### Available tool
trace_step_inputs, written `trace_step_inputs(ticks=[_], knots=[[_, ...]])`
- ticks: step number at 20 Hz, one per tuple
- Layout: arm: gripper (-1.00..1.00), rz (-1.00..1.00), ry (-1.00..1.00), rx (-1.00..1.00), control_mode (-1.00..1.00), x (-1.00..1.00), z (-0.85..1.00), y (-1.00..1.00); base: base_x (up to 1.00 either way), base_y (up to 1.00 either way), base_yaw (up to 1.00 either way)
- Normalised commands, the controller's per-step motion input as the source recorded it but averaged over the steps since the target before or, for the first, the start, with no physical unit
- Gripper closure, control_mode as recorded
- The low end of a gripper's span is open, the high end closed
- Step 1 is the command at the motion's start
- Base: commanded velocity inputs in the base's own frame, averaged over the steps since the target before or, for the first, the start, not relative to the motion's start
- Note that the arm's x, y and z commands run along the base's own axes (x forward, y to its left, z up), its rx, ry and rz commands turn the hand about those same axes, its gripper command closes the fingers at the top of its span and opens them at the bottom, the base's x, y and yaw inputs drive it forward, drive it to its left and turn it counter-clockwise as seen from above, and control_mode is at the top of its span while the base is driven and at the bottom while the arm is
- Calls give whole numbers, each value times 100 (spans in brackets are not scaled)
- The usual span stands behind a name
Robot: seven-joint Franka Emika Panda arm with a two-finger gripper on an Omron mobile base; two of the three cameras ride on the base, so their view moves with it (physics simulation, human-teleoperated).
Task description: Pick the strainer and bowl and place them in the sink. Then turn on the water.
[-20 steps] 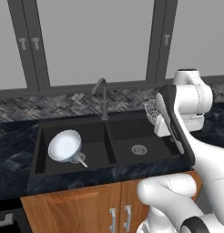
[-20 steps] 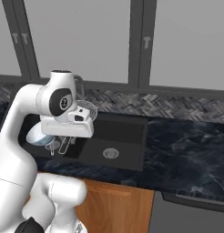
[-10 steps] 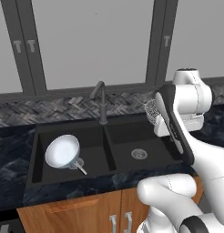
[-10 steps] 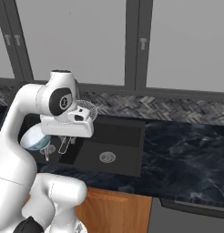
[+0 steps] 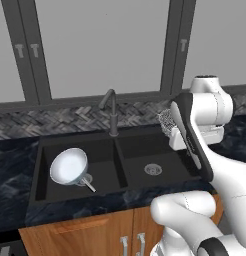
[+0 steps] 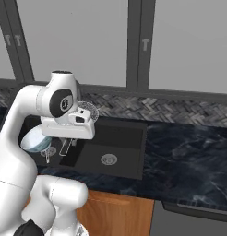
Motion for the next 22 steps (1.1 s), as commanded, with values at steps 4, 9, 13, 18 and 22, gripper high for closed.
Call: trace_step_inputs(ticks=[4,9,13,18,22], knots=[[100,0,0,0,-100,0,0,0,0,0,0],[100,0,0,0,-100,5,-18,35,0,0,0],[100,0,0,0,-100,21,-23,88,0,0,0],[100,0,0,0,-100,37,-11,93,0,0,0],[100,0,3,0,-100,39,-8,79,0,0,0]])
